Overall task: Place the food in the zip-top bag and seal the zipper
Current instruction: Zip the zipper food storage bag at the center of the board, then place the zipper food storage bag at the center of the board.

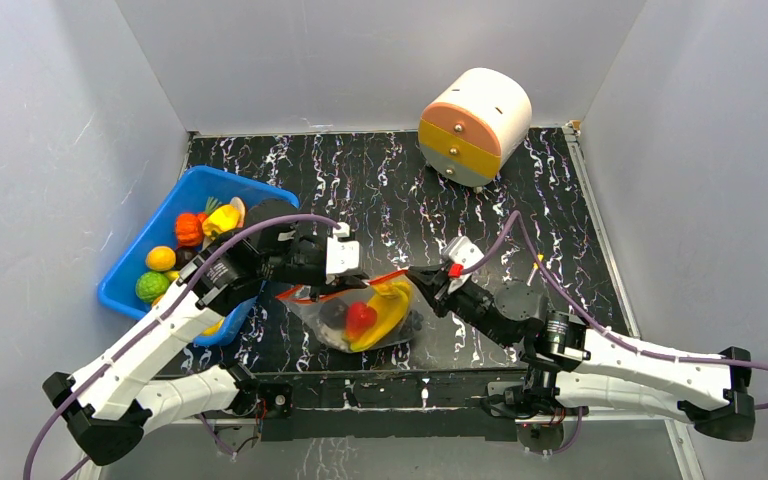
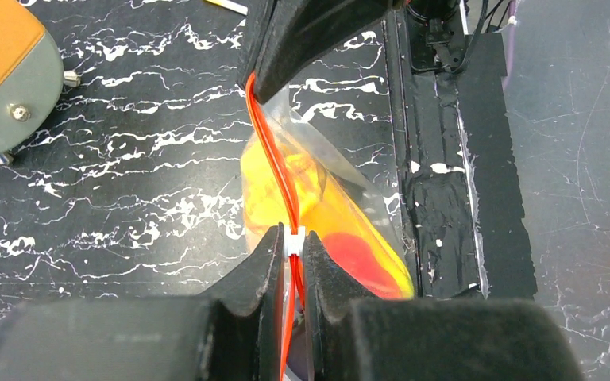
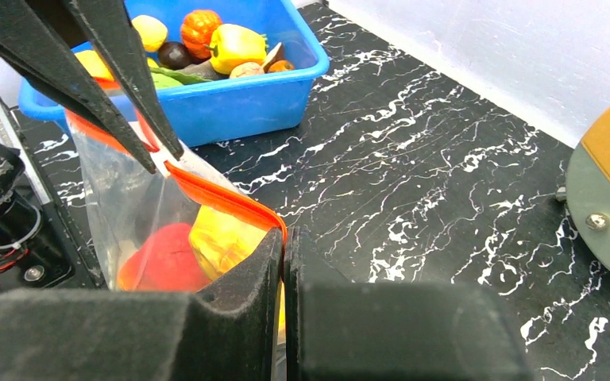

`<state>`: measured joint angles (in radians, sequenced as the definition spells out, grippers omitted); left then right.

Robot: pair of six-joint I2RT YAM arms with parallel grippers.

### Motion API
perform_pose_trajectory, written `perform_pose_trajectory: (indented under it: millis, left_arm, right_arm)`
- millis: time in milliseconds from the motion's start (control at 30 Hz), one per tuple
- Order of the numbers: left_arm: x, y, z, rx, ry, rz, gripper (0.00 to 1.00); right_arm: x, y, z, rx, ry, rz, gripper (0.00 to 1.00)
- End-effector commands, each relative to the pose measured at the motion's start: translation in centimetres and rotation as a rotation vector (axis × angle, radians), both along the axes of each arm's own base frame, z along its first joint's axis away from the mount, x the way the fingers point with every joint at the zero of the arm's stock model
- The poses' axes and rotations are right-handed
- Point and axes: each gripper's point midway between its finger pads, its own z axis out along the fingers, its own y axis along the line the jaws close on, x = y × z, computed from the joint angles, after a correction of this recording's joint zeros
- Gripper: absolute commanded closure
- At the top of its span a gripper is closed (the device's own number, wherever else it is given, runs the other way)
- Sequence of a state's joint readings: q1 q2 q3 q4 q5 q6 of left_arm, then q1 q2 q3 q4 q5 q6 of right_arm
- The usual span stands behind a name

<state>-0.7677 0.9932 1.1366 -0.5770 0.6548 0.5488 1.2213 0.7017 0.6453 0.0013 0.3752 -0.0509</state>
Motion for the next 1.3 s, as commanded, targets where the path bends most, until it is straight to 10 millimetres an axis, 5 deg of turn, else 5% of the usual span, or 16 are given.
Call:
perform_pose_trajectory:
  millis: [0,767,1067,1267]
  left_arm:
    - [-1.2,1.1,1.8,-0.03,-0.01,0.007,1.0]
    - [-3.6,4.4,1.0,-0.002,0.003,0.058,1.0]
    - [-4.7,5.5,0.4,0.003,0.001,0.053,1.0]
    - [-5.1,6.1,-0.5,0.022,0.008,0.06,1.0]
  right_arm:
    - [2.4,-3.1,2.2,0.036,-0.032,-0.175,1.0]
    - [5.0,-8.0,1.7,0.007,0.001,-0.349,1.0]
    - [5.1,-12.1,1.1,0.034,0.086,-0.538,1.0]
    - [3.7,-14.8,2.2,0.241,0.138,-0.576,1.0]
